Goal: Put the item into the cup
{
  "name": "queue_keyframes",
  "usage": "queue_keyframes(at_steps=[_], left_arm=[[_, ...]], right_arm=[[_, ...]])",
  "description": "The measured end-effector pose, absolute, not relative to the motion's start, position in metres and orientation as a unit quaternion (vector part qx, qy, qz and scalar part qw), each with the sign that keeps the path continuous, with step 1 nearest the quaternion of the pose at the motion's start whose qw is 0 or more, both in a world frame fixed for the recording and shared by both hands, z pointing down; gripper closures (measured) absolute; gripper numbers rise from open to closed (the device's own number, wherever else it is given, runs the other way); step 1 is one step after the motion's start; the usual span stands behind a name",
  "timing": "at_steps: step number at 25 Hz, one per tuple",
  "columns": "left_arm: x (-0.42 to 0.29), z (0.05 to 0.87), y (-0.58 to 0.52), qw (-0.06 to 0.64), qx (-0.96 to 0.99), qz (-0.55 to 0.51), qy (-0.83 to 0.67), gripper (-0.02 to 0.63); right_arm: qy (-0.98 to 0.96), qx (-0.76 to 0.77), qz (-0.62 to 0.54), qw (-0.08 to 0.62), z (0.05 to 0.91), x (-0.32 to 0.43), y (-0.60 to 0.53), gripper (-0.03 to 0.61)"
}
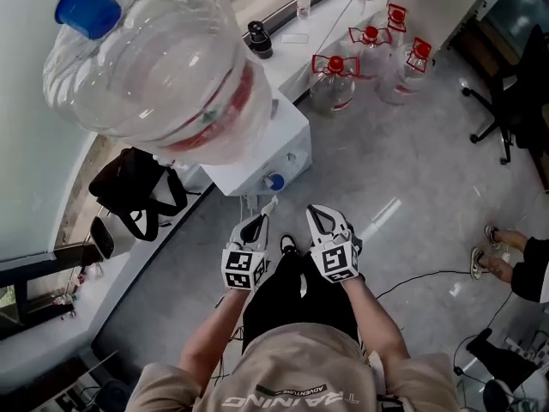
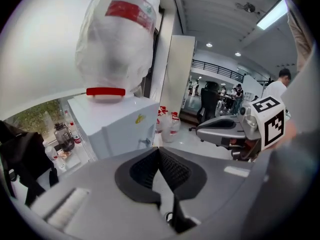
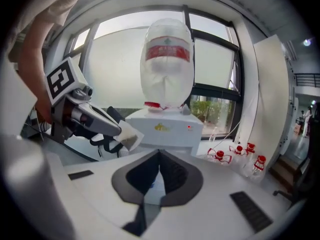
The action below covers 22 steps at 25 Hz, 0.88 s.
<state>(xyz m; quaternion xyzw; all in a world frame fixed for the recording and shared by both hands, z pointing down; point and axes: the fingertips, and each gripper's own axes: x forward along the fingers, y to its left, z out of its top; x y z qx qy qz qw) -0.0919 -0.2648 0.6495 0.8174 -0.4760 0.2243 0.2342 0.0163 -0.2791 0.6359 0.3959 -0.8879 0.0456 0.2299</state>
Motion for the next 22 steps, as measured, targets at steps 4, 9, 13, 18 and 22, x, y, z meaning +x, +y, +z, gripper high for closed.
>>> queue_keyframes(at_steps=[4,9,13,18,22], left_arm=[[-0.093,0.696,-0.280,0.238,0.812,0.235,-0.478,0.605],[-0.096,0.761,-0.287,0.269,0.802,0.242,-0.476,0.605],[-0.097,0.811,-0.300,0.267,0.796,0.265,-0.474,0.604],[-0.103,0.857,-0.315,0.274,0.783,0.285,-0.479,0.605],[-0.107,0.874,-0.325,0.285,0.779,0.284,-0.481,0.604]], right_arm=[[-0.880,0.408,0.077,0.229,0.683,0.012,-0.288,0.567],[-0.880,0.408,0.075,0.233,0.741,-0.001,-0.282,0.566],[-0.880,0.403,0.087,0.234,0.781,-0.014,-0.286,0.566],[-0.884,0.393,0.094,0.235,0.815,-0.031,-0.308,0.567],[-0.885,0.390,0.098,0.235,0.827,-0.033,-0.317,0.566]])
